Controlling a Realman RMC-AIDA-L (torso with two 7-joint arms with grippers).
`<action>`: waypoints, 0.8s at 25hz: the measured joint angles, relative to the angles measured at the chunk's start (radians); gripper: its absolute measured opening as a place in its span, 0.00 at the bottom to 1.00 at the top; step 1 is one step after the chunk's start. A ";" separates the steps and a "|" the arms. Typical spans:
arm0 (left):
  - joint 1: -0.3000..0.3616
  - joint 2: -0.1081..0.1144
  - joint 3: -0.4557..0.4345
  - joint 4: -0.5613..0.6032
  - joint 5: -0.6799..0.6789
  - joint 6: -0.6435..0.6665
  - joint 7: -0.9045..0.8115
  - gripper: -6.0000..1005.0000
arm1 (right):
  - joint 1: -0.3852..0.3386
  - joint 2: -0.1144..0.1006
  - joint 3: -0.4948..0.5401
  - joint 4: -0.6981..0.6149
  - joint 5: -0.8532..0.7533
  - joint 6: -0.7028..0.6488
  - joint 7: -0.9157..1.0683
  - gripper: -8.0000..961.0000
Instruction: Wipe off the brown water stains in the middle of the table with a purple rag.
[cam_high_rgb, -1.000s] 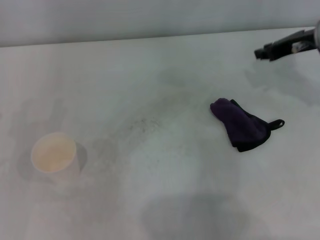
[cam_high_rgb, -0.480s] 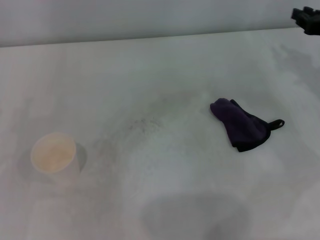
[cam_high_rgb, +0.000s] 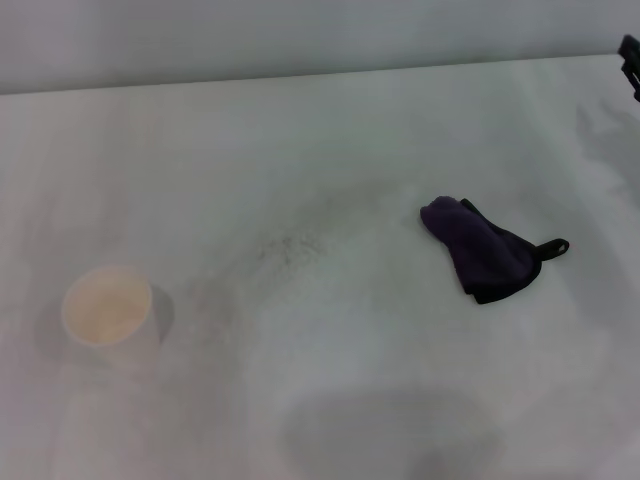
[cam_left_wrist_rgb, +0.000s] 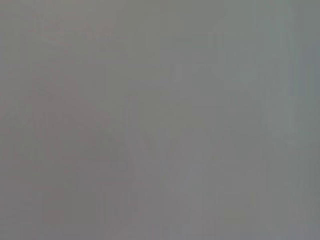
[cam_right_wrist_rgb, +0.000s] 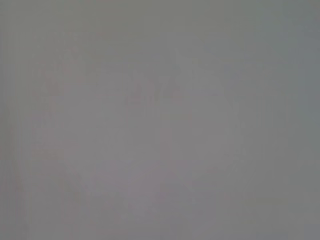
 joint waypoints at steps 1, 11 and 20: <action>-0.002 -0.001 -0.001 0.000 -0.003 -0.002 0.000 0.89 | 0.002 0.000 0.005 0.019 0.031 0.008 -0.044 0.36; -0.011 -0.004 -0.002 -0.001 -0.064 -0.017 -0.002 0.89 | 0.006 0.002 0.013 0.094 0.166 0.056 -0.275 0.41; -0.013 -0.005 0.002 -0.003 -0.071 -0.032 -0.005 0.89 | 0.013 0.003 0.045 0.141 0.178 0.082 -0.315 0.78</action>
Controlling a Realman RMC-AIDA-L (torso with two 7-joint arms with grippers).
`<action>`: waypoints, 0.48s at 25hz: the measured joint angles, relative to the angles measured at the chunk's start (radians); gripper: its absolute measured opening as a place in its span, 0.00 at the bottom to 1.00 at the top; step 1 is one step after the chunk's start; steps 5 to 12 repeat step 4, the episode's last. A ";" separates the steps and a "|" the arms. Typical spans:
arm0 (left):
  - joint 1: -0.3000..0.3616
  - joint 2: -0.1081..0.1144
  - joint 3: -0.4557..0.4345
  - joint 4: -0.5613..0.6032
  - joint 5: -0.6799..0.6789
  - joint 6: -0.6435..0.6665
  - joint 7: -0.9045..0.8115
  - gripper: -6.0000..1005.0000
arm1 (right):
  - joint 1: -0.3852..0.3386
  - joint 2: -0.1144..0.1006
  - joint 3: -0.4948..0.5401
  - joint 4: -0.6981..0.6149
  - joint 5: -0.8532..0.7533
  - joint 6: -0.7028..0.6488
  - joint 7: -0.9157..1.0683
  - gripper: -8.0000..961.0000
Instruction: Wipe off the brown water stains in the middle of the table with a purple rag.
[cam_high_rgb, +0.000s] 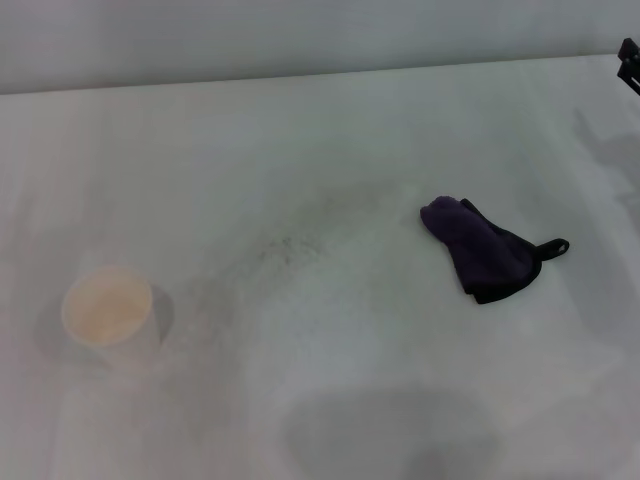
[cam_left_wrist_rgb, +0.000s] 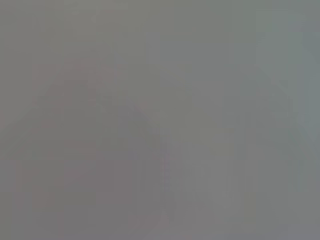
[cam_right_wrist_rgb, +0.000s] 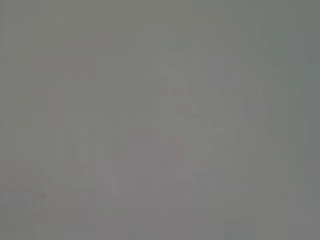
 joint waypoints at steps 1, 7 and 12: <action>-0.001 0.000 0.000 0.000 0.000 -0.001 0.000 0.89 | 0.000 0.000 0.001 0.002 0.001 0.001 -0.003 0.83; -0.007 0.001 -0.002 0.001 -0.002 -0.001 -0.003 0.89 | -0.001 0.001 0.003 0.016 0.002 0.003 -0.017 0.88; -0.007 0.001 -0.002 0.001 -0.002 -0.001 -0.003 0.89 | -0.001 0.001 0.003 0.016 0.002 0.003 -0.017 0.88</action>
